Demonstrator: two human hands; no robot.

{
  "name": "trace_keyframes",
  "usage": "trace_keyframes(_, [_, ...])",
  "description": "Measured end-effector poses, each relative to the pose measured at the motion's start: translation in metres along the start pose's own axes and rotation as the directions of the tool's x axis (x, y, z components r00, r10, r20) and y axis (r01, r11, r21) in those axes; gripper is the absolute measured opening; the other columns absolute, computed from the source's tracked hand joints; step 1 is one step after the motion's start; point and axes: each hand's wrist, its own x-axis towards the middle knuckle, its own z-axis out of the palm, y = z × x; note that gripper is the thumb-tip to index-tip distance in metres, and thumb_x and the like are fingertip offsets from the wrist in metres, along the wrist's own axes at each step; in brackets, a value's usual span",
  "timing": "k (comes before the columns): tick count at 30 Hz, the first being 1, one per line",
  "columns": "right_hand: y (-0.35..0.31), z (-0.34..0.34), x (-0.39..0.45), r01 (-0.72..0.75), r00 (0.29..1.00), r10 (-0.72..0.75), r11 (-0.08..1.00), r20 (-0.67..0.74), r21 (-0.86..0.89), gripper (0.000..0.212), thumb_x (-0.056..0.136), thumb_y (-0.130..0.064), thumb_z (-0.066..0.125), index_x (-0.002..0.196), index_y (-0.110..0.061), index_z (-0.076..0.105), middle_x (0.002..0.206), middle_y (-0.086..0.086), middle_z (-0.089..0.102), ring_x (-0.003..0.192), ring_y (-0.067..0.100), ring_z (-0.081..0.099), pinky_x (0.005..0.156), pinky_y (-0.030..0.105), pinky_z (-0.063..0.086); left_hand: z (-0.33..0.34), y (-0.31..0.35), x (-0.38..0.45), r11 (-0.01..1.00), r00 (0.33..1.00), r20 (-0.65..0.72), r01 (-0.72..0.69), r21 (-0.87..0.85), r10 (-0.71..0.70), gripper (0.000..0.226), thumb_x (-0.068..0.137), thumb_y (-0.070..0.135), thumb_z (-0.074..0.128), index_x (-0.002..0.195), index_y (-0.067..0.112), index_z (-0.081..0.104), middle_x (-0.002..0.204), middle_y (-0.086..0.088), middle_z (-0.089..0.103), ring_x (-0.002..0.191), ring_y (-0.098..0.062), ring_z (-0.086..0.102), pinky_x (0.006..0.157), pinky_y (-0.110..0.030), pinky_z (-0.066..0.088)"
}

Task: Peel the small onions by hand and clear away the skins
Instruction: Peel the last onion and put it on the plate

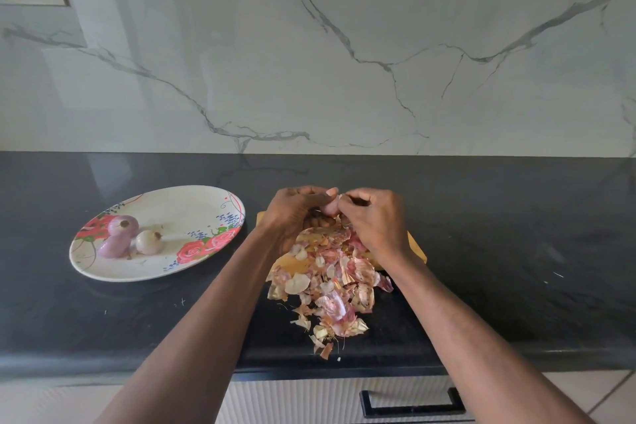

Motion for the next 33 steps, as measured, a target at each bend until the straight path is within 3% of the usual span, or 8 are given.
trace_keyframes(4, [0.003, 0.001, 0.001, -0.016, 1.0, 0.016, 0.999, 0.002, -0.032, 0.009, 0.085, -0.024, 0.08, 0.076, -0.024, 0.08, 0.064, -0.006, 0.071, 0.05, 0.018, 0.058, 0.041, 0.04, 0.043, 0.001, -0.002, 0.0, 0.999, 0.999, 0.006, -0.038, 0.024, 0.038, 0.023, 0.088, 0.011, 0.074, 0.099, -0.009, 0.073, 0.085, -0.016, 0.074, 0.071, -0.02, 0.067, 0.063, -0.025, 0.058])
trace_keyframes(7, [0.003, 0.003, 0.001, -0.01, 1.0, 0.01, 1.0, 0.003, 0.017, 0.011, 0.088, -0.027, 0.077, 0.083, -0.037, 0.076, 0.073, -0.009, 0.075, 0.067, 0.019, 0.071, 0.056, 0.048, 0.056, 0.001, -0.001, 0.001, 0.997, 0.997, 0.007, -0.074, -0.011, 0.074, 0.025, 0.091, 0.012, 0.071, 0.102, -0.011, 0.072, 0.092, -0.019, 0.074, 0.072, -0.021, 0.068, 0.064, -0.025, 0.058])
trace_keyframes(11, [0.009, 0.004, 0.002, -0.003, 1.0, 0.003, 1.0, -0.023, -0.001, 0.012, 0.088, -0.032, 0.077, 0.078, -0.026, 0.078, 0.068, -0.002, 0.073, 0.063, 0.029, 0.069, 0.051, 0.052, 0.053, 0.001, -0.002, 0.001, 0.996, 0.996, 0.037, -0.087, 0.008, 0.086, 0.023, 0.093, 0.012, 0.068, 0.1, -0.009, 0.073, 0.091, -0.019, 0.073, 0.073, -0.022, 0.067, 0.064, -0.025, 0.058])
trace_keyframes(15, [0.015, 0.006, 0.001, 0.097, 0.993, -0.103, 0.992, -0.065, -0.085, 0.028, 0.091, -0.028, 0.075, 0.069, -0.011, 0.075, 0.058, 0.004, 0.065, 0.05, 0.028, 0.056, 0.043, 0.046, 0.042, 0.002, -0.004, 0.002, 0.993, 0.992, 0.059, -0.112, 0.026, 0.11, 0.019, 0.093, 0.011, 0.068, 0.098, -0.006, 0.075, 0.092, -0.019, 0.074, 0.073, -0.021, 0.068, 0.066, -0.026, 0.059])
trace_keyframes(21, [0.014, 0.008, 0.002, 0.059, 0.99, -0.071, 0.993, -0.12, -0.099, 0.019, 0.084, -0.021, 0.08, 0.069, -0.011, 0.075, 0.058, -0.002, 0.067, 0.049, 0.027, 0.059, 0.04, 0.046, 0.043, 0.005, -0.006, 0.0, 0.997, 0.995, 0.062, -0.078, 0.012, 0.077, 0.017, 0.094, 0.011, 0.067, 0.093, -0.004, 0.075, 0.086, -0.017, 0.072, 0.073, -0.023, 0.065, 0.066, -0.027, 0.059])
trace_keyframes(24, [0.009, 0.006, 0.005, -0.112, 0.985, 0.118, 0.992, -0.123, 0.059, 0.013, 0.084, -0.016, 0.078, 0.071, -0.019, 0.076, 0.066, -0.002, 0.072, 0.062, 0.025, 0.068, 0.057, 0.046, 0.057, 0.005, -0.005, 0.001, 0.996, 0.997, 0.077, -0.014, -0.092, 0.021, 0.018, 0.097, 0.01, 0.062, 0.1, -0.005, 0.071, 0.09, -0.018, 0.071, 0.073, -0.023, 0.066, 0.067, -0.028, 0.059])
trace_keyframes(27, [0.009, 0.003, 0.011, -0.221, 0.955, 0.253, 0.955, -0.155, 0.199, 0.013, 0.089, -0.006, 0.071, 0.085, -0.017, 0.078, 0.075, -0.003, 0.075, 0.072, 0.017, 0.072, 0.071, 0.033, 0.062, 0.002, 0.0, 0.001, 0.979, 0.996, 0.084, 0.039, -0.202, -0.022, 0.02, 0.102, 0.006, 0.05, 0.113, -0.005, 0.062, 0.1, -0.024, 0.068, 0.075, -0.026, 0.066, 0.067, -0.028, 0.059])
trace_keyframes(33, [0.008, -0.001, 0.007, -0.11, 0.994, 0.111, 0.992, -0.013, 0.059, 0.03, 0.086, -0.013, 0.078, 0.115, -0.018, 0.075, 0.108, -0.006, 0.074, 0.096, 0.005, 0.07, 0.086, 0.024, 0.057, -0.001, 0.004, -0.001, 0.952, 0.993, 0.107, 0.078, -0.297, -0.048, 0.025, 0.101, 0.001, 0.042, 0.118, -0.006, 0.059, 0.097, -0.023, 0.069, 0.075, -0.028, 0.067, 0.066, -0.029, 0.061])
